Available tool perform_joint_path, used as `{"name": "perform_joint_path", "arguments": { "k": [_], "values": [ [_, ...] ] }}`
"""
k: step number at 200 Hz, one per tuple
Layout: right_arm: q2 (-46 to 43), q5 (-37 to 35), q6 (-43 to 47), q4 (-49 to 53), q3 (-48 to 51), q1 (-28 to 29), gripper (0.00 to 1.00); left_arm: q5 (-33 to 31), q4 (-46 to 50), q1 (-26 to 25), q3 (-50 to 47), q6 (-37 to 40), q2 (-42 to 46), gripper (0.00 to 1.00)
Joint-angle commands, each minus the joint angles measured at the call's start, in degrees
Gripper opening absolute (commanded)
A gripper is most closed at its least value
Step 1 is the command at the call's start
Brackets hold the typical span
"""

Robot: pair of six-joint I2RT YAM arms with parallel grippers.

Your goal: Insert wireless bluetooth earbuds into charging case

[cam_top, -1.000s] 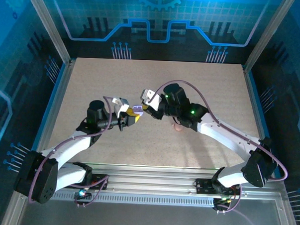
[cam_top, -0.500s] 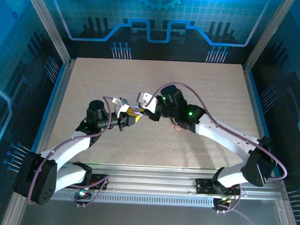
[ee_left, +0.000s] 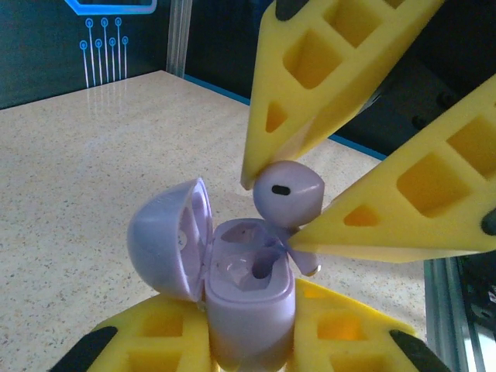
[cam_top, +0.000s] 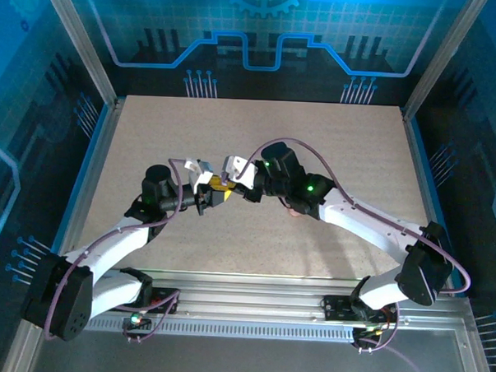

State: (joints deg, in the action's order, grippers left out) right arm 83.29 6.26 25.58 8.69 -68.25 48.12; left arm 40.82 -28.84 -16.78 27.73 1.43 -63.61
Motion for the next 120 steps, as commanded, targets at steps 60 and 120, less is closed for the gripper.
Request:
{"name": "perform_joint_path", "arguments": {
  "k": [60, 120],
  "values": [
    [-0.69, -2.66, 1.57, -3.91, -1.27, 0.84, 0.23, 1.42, -1.22, -0.54, 2.42, -1.10, 0.85, 0.18],
    [-3.40, -4.40, -2.49, 4.93, 1.54, -0.90, 0.23, -6.71, 2.36, -0.54, 1.40, 0.08, 1.86, 0.17]
  ]
}}
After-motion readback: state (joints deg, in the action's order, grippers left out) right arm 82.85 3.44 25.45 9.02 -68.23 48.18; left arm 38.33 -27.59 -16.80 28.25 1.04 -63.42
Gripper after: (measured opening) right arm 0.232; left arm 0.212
